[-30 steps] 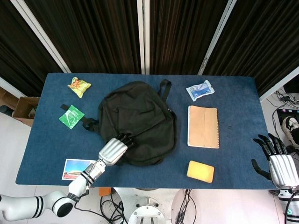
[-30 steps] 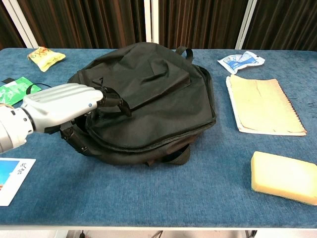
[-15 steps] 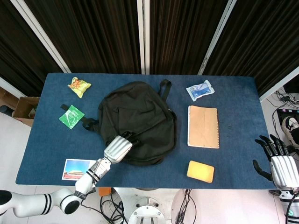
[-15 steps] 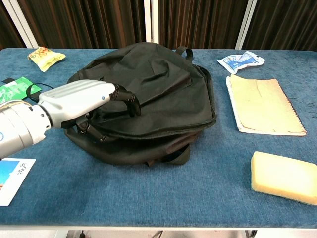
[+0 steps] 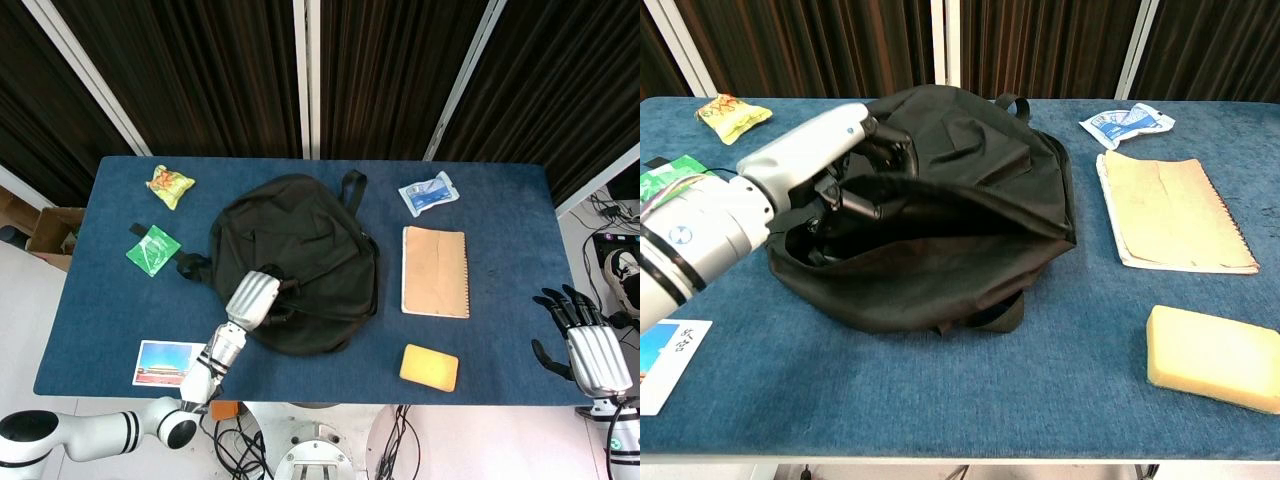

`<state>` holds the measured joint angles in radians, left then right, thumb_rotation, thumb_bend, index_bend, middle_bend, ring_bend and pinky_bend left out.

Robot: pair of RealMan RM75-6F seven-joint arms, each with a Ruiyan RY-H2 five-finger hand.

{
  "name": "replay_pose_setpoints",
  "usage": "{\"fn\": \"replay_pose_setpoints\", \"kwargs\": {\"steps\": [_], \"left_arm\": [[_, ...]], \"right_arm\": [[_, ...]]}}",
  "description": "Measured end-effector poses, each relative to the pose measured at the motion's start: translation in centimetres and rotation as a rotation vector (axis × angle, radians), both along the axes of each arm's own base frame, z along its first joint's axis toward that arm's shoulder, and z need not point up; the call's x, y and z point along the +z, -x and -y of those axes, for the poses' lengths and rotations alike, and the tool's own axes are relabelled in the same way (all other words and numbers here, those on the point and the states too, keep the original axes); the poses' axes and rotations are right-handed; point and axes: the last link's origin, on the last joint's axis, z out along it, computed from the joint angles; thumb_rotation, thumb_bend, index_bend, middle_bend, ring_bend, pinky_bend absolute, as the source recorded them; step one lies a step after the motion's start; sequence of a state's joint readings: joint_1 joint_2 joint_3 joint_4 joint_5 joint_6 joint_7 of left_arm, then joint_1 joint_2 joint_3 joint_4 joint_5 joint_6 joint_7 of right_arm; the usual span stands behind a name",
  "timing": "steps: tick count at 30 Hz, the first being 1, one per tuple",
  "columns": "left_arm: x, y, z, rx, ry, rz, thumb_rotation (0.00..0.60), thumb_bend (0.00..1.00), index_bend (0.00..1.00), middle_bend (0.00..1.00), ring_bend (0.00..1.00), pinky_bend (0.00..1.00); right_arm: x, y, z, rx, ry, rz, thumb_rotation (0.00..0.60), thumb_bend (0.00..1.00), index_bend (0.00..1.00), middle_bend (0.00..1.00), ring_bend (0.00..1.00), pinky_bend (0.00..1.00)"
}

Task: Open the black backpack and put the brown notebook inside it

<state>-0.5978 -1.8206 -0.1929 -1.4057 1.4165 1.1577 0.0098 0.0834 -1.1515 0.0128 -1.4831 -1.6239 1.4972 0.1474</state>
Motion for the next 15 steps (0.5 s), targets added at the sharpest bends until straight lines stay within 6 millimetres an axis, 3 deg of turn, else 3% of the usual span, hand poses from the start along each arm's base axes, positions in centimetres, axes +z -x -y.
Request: {"fn": "replay_pose_setpoints", "kwargs": {"steps": [6,15], "left_arm": [[1.4,-0.2,-1.0,0.181,0.043,0.215,0.6,0.55,0.67,0.7,0.56,0.34],[3.4,0.7,-2.7,0.461,0.145,0.502,0.6,0.56,0.66,0.68,0.53,0.34]], "right_arm": [[-0.5,0.8,4.2,0.035,-0.089,-0.137,0.6,0.33,0.23,0.16,0.04,0.15],[-2.2,1.9,11.4,0.103,-0.157,-0.351,0.6,0.2,0.23,0.16,0.04,0.15]]}}
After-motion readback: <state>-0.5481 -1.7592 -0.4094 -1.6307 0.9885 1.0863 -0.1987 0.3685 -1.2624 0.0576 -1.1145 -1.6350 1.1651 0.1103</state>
